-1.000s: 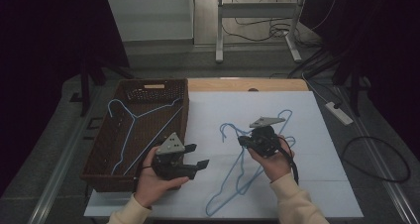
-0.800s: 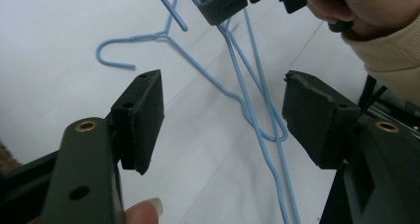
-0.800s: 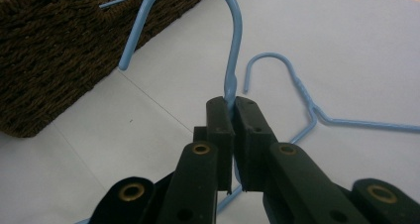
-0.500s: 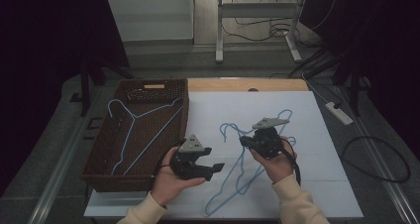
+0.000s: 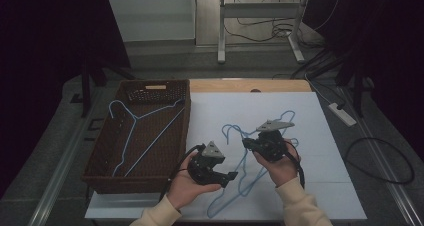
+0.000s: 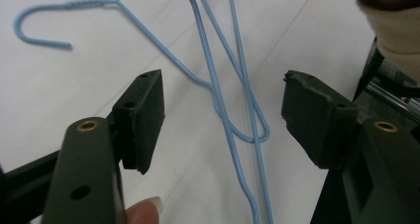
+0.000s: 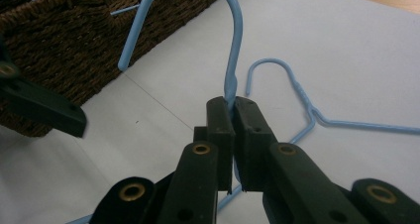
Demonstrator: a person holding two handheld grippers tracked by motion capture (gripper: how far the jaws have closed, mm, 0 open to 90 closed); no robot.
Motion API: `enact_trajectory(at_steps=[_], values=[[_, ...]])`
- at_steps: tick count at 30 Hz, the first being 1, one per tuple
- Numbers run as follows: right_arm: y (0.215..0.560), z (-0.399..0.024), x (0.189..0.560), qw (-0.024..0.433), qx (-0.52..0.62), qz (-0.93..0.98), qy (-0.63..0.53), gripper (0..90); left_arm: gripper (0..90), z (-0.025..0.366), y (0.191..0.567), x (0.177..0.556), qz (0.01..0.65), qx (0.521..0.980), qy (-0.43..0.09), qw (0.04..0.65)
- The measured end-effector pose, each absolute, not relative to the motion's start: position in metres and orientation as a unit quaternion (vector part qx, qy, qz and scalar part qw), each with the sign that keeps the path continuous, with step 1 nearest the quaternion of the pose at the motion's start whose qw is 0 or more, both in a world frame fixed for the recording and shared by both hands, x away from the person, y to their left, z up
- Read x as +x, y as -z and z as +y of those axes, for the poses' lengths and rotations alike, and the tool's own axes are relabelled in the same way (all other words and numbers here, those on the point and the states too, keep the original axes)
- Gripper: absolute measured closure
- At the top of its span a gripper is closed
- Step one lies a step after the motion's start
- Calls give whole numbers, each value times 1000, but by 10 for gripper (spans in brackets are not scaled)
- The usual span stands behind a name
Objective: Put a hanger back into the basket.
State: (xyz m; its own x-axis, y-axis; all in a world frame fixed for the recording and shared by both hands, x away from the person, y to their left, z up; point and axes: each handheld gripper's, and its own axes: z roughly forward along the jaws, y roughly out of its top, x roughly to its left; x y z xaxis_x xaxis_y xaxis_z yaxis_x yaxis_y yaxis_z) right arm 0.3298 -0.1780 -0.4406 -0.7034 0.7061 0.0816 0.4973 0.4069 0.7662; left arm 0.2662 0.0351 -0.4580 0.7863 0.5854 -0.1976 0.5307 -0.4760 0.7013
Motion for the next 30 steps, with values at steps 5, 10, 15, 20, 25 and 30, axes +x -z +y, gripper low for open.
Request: enact_trajectory(at_steps=[5,10,15,20,25,30], values=[[440,-180,329,129,363,826,-413,865,389,24,470,270,327,865,-27,380],[439,-181,328,128,361,825,-415,866,411,18,478,273,329,868,-20,372],[438,-182,328,128,361,824,-418,865,520,17,489,278,333,871,1,361],[438,-183,328,127,361,823,-420,865,727,17,495,280,337,868,29,364],[438,-185,327,126,360,822,-423,864,837,18,495,281,344,864,31,366],[436,-196,325,122,368,811,-439,851,864,18,495,281,361,850,22,382]])
